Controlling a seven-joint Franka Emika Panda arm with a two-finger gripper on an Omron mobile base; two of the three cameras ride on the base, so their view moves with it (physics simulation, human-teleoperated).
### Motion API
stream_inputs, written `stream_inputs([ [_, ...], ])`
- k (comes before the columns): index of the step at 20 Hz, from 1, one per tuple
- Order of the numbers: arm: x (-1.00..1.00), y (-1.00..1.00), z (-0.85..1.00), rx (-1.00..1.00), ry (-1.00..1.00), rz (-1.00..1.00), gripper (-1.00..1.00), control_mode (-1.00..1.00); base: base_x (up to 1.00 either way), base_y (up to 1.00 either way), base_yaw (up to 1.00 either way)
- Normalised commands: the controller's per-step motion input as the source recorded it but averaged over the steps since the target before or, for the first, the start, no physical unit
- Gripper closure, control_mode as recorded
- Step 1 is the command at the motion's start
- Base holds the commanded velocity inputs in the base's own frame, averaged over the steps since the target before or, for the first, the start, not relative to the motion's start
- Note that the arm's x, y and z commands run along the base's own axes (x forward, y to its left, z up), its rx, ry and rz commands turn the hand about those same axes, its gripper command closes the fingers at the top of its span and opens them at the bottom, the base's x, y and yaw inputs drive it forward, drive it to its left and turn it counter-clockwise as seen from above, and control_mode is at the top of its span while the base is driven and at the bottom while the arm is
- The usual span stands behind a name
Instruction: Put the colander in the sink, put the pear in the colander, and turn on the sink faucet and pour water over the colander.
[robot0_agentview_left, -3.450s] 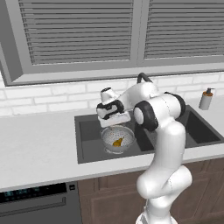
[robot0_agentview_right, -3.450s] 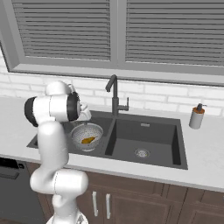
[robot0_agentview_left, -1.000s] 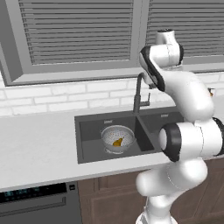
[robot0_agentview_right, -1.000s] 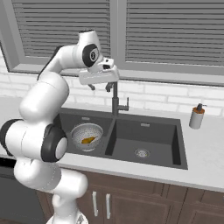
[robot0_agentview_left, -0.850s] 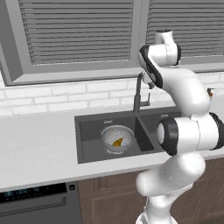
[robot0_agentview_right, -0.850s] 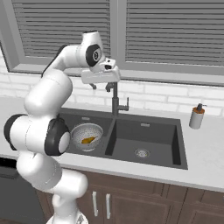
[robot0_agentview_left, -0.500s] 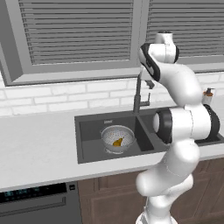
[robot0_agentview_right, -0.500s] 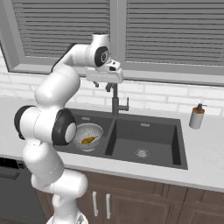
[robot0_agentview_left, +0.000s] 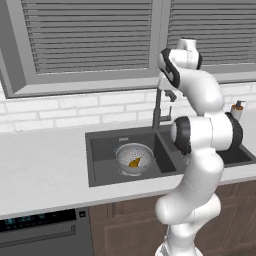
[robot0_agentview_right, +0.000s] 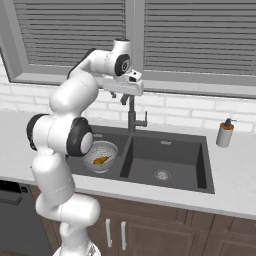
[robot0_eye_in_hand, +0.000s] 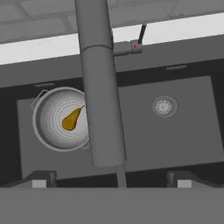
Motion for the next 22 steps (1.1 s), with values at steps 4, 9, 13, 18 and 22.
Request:
stream_inputs([
  [4,0.25,0.0,-0.08,0.0,0.0,-0.01,-1.0,-1.0,0.0,0.0,0.0],
  [9,0.27,-0.02,-0.19,0.0,0.0,0.0,-1.0,-1.0,0.0,0.0,0.0],
  [13,0.37,-0.03,-0.14,0.0,0.0,0.0,-1.0,-1.0,0.0,0.0,0.0],
  [18,0.11,0.0,-0.17,0.0,0.0,0.0,-1.0,-1.0,0.0,0.0,0.0],
  [22,-0.15,0.14,-0.34,0.0,0.0,0.0,-1.0,-1.0,0.0,0.0,0.0],
])
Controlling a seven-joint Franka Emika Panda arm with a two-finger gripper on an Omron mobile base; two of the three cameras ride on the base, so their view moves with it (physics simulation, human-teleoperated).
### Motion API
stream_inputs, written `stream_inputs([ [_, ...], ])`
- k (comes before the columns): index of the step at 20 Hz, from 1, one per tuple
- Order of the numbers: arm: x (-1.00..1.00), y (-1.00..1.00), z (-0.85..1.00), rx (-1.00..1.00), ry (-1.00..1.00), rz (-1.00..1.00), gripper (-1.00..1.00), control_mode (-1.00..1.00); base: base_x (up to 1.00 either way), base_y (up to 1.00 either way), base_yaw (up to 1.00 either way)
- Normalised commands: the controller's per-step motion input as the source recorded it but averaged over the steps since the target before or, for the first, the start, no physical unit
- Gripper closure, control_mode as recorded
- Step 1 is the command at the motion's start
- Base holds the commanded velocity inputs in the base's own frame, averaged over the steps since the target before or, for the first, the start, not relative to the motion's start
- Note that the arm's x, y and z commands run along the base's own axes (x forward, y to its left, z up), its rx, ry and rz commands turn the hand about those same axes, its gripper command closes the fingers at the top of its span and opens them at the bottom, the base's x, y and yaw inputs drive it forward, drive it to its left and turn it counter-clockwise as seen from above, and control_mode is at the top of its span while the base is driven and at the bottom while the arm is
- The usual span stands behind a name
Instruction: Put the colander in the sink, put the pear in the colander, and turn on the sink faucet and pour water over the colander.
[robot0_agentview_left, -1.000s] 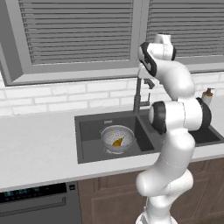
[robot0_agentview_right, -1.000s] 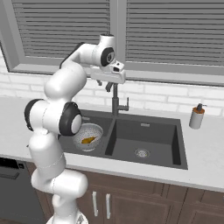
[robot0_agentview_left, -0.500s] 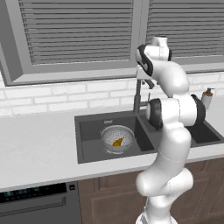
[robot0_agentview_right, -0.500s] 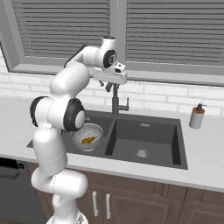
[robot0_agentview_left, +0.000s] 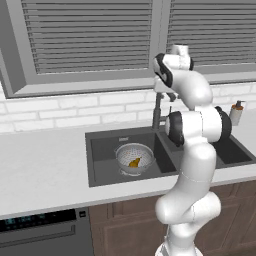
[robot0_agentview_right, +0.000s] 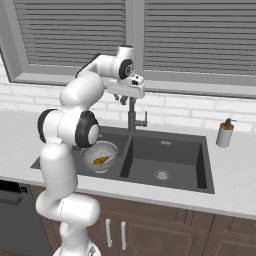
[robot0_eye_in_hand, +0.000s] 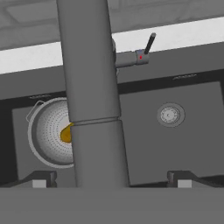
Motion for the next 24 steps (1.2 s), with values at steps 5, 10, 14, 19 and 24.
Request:
stream_inputs([
  [5,-0.01,0.4,-0.37,0.0,0.0,-0.05,-1.0,-1.0,0.0,0.0,0.0],
  [10,0.08,0.35,-0.31,0.0,0.0,-0.07,-1.0,-1.0,0.0,0.0,0.0],
  [14,0.11,0.52,-0.28,0.0,0.0,-0.13,-1.0,-1.0,0.0,0.0,0.0],
  [19,0.36,0.57,-0.27,0.0,0.0,-0.18,-1.0,-1.0,0.0,0.0,0.0],
  [24,0.52,0.48,-0.29,0.0,0.0,-0.19,-1.0,-1.0,0.0,0.0,0.0],
])
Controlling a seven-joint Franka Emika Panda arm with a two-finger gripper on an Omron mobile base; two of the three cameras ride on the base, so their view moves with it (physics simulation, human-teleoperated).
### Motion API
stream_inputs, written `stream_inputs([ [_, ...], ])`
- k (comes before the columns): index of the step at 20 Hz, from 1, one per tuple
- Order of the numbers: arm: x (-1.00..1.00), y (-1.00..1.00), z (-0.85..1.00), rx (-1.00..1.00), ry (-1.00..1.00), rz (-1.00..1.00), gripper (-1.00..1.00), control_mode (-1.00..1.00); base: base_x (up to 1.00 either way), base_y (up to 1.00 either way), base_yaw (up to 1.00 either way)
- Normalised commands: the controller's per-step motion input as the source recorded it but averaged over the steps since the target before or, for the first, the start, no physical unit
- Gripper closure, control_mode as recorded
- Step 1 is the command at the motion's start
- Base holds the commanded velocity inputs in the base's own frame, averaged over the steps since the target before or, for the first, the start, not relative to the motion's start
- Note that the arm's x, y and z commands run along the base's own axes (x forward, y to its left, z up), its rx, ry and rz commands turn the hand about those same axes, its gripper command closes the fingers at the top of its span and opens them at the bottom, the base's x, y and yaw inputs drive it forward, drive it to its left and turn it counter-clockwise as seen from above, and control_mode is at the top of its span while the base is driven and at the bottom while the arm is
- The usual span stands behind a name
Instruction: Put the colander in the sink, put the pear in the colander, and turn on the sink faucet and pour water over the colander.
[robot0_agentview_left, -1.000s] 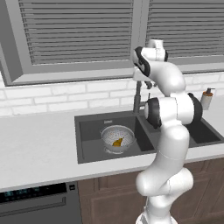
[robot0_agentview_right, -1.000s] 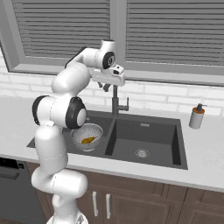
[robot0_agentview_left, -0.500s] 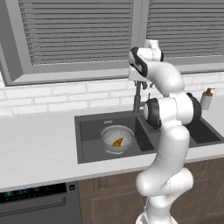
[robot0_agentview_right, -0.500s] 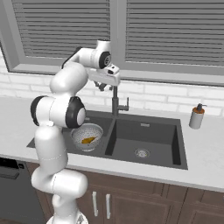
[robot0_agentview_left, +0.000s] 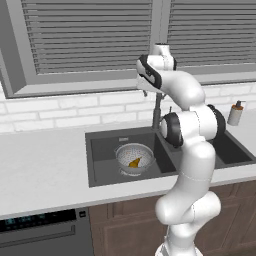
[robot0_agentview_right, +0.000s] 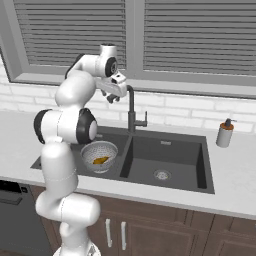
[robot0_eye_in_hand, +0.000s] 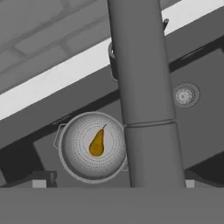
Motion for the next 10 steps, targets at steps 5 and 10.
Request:
stream_inputs([
  [5,0.57,0.33,-0.24,0.0,0.0,-0.18,-1.0,-1.0,0.0,0.0,0.0],
  [10,0.55,0.16,-0.23,0.01,0.0,-0.14,-1.0,-1.0,0.0,0.0,0.0],
])
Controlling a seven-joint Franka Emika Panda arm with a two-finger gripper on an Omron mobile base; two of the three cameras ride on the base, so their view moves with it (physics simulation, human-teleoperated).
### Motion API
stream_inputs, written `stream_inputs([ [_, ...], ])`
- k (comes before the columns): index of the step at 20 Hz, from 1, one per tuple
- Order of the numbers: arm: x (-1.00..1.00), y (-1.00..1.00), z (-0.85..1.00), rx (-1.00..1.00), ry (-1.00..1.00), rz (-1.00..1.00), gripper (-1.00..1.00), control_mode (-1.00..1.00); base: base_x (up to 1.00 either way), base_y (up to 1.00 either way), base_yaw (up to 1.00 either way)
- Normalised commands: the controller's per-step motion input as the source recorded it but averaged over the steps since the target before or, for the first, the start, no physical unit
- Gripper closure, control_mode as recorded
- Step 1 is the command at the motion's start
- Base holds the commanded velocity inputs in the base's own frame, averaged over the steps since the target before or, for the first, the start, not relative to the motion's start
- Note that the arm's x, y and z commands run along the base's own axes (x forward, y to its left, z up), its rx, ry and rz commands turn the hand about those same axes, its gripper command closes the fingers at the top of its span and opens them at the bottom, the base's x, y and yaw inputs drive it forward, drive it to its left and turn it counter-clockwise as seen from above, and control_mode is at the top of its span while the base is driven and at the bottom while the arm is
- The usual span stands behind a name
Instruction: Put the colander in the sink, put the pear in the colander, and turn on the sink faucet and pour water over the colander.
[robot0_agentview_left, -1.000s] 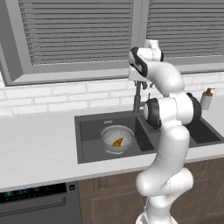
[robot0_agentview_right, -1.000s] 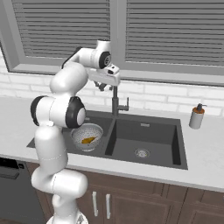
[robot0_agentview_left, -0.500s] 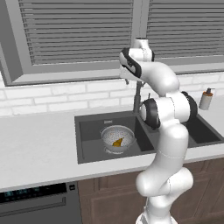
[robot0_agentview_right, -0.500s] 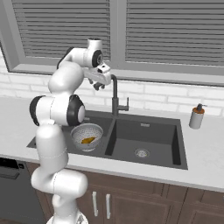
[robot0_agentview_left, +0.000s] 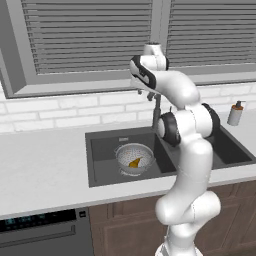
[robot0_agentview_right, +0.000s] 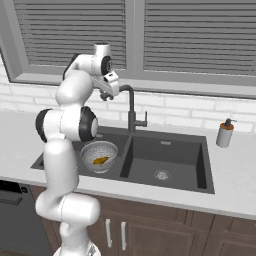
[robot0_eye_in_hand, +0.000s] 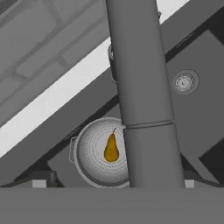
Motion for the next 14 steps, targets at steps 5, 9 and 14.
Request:
stream_inputs([
  [5,0.55,0.0,-0.27,0.0,0.0,-0.1,-1.0,-1.0,0.0,0.0,0.0],
  [9,0.64,0.02,-0.25,0.0,0.0,-0.07,-1.0,-1.0,0.0,0.0,0.0],
  [14,0.56,0.0,-0.3,0.0,0.0,-0.03,-1.0,-1.0,0.0,0.0,0.0],
])
